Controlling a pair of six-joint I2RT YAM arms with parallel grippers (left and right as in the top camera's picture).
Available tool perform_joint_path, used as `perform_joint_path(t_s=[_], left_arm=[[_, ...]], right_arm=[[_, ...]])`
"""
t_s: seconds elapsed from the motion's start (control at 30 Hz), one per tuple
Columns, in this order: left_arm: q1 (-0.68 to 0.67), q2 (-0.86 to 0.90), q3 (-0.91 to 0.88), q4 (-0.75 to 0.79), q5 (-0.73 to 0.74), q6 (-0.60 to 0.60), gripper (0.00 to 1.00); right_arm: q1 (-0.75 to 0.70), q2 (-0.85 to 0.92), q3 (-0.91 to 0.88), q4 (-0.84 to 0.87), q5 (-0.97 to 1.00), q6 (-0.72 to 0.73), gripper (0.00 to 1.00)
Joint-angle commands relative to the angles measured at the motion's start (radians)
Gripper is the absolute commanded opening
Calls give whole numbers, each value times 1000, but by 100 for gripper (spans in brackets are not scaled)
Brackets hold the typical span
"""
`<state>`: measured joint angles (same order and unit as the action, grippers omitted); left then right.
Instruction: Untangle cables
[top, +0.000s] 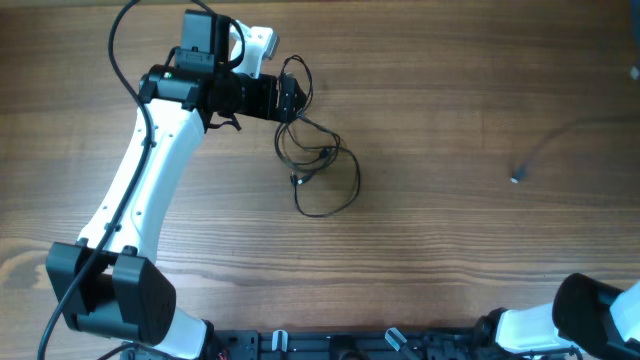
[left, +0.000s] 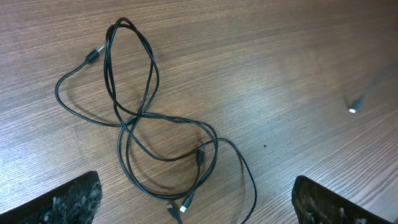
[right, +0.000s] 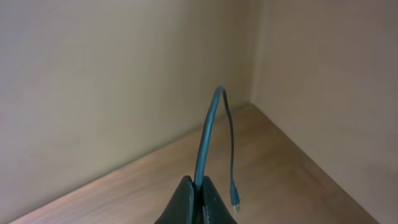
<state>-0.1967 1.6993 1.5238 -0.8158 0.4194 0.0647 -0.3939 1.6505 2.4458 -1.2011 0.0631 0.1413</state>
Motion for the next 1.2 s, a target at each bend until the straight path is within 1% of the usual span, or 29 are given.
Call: perform_joint_path(t_s=[0.0, 0.07, 0.13, 0.3, 0.33, 0.47, 0.57, 0.63, 0.7, 0.83, 0.9, 0.97, 1.17], left_arm=[[-3, -20, 15, 0, 25, -6, 100], [-3, -20, 15, -1, 45, -6, 100], [-3, -20, 15, 1, 63, -7, 100], [-3, -20, 15, 2, 65, -21, 100], [-3, -20, 15, 0, 66, -21, 100], [-4, -20, 15, -4, 66, -21, 100], [-4, -20, 15, -4, 66, -21, 100], [-5, -20, 15, -6, 66, -24, 100], [-5, -20, 15, -5, 67, -58, 100], [-25, -20, 15, -12, 66, -74, 100], [-38, -20, 15, -11, 60, -74, 100], [-48, -20, 15, -11, 58, -74, 100], [-50, -20, 15, -13, 58, -78, 100]], right_arm=[[-103, 13, 17, -59, -114, 25, 4], [-145, 40, 17, -105, -117, 42, 4], [-166, 67, 17, -115, -117, 42, 4], [-171, 143, 17, -27, -91, 47, 4], [-171, 159, 17, 0, -63, 70, 4], [-171, 245, 17, 157, -36, 80, 4], [-171, 314, 17, 277, 30, 94, 4], [-174, 373, 17, 360, 43, 83, 4], [-177, 455, 17, 456, 86, 71, 4], [-177, 531, 17, 537, 204, 0, 4], [-181, 563, 17, 537, 216, -35, 4], [-191, 604, 17, 521, 218, -35, 4], [-204, 756, 16, 406, 204, -34, 4]])
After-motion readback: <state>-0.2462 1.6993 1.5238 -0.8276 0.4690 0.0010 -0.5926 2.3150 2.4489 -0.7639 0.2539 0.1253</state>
